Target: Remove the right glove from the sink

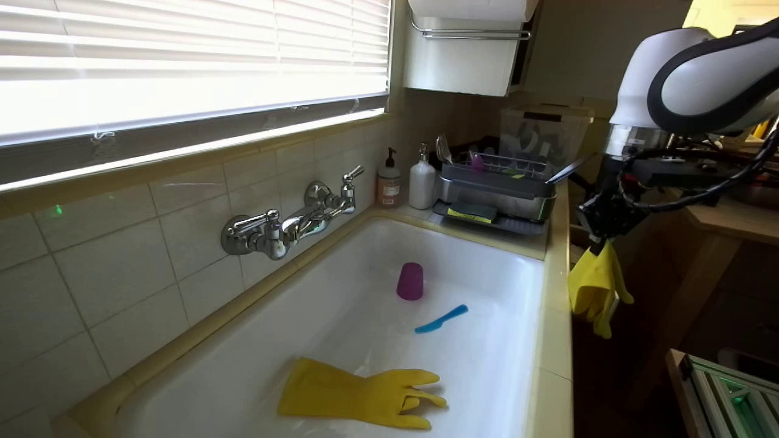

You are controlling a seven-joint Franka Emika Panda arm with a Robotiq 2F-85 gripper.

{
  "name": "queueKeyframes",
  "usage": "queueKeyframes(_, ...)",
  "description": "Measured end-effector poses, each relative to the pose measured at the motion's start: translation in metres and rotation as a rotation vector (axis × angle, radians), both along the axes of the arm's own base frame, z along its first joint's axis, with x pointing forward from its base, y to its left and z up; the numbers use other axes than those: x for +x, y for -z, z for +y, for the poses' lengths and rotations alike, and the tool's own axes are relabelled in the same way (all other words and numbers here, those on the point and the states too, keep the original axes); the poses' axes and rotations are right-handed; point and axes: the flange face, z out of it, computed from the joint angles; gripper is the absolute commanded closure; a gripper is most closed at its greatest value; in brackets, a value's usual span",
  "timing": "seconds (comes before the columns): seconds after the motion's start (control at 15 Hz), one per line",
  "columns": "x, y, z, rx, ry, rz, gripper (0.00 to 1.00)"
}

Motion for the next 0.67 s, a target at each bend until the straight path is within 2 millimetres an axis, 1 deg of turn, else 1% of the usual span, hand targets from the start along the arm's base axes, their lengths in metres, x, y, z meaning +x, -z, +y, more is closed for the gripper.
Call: queueKeyframes(0.67, 0.030, 0.015, -0.015, -0.110, 0.019, -0.123, 1.00)
